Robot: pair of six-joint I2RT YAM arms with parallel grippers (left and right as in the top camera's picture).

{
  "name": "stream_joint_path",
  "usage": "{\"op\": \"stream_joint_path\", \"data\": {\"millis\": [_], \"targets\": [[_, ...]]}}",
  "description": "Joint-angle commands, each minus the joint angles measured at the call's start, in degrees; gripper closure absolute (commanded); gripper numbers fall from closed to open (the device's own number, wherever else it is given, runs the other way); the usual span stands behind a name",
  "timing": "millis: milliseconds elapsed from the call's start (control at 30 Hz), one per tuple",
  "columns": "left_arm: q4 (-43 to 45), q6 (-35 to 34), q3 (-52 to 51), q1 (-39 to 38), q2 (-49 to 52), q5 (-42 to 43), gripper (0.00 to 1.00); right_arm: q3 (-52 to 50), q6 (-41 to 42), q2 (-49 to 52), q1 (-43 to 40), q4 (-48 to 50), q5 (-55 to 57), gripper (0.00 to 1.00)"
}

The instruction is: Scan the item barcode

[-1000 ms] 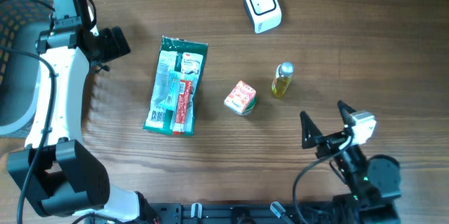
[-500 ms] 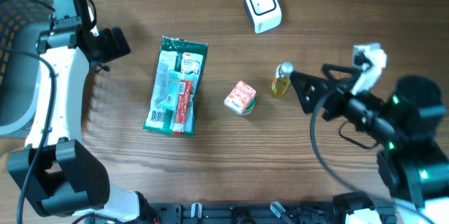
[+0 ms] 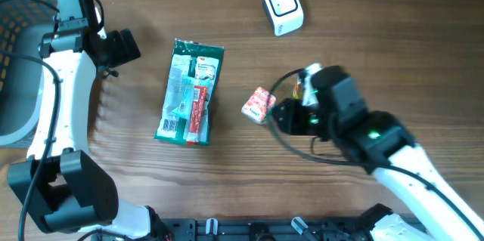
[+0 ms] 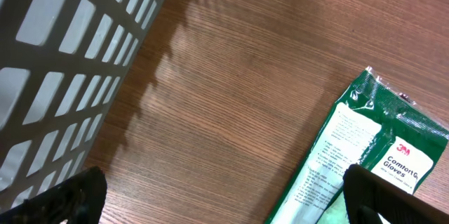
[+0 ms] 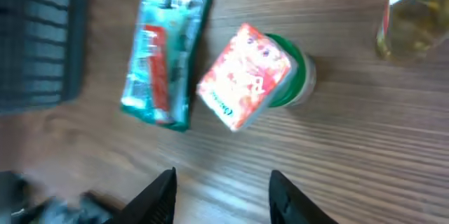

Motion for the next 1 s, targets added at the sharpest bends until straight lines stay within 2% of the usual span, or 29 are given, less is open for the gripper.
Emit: {"op": "stream_joint_path", "data": {"millis": [0, 100, 267, 467, 533, 633, 767, 900, 967], "targets": [[0.15, -0.11, 0.42, 0.2, -0.11, 0.44, 0.0, 0.59, 4.5, 5.27, 6.34, 2.91, 12.2, 0.47], [0.15, -0.11, 0.42, 0.2, -0.11, 0.44, 0.0, 0.59, 4.66, 11.21, 10.21, 6.71, 15.02, 0.43], [0.15, -0.11, 0.42, 0.2, -0.11, 0.44, 0.0, 0.59, 7.3, 17.79, 11.3, 8.13, 20.39, 0.5], [0.15, -0.11, 0.42, 0.2, -0.11, 0.44, 0.0, 0.59, 7.37, 17.92, 11.26, 9.46, 23.17, 0.54], [0.15, -0.11, 0.42, 0.2, -0.11, 0.44, 0.0, 0.59, 7.61, 17.92, 11.26, 10.54, 23.15, 0.59], [0.15, -0.11, 0.42, 0.2, -0.11, 0.44, 0.0, 0.59, 10.8, 17.97, 11.26, 10.99, 23.34, 0.62], [0.15, -0.11, 0.42, 0.2, -0.11, 0.44, 0.0, 0.48, 15.15, 18.6, 11.26, 10.49, 23.3, 0.62], [0.15, -0.11, 0.42, 0.2, -0.11, 0.44, 0.0, 0.48, 15.54, 20.24, 11.26, 10.47, 23.23, 0.63], [0.15, -0.11, 0.42, 0.2, -0.11, 0.44, 0.0, 0.48, 16.28, 20.48, 11.26, 10.56, 23.28, 0.7]]}}
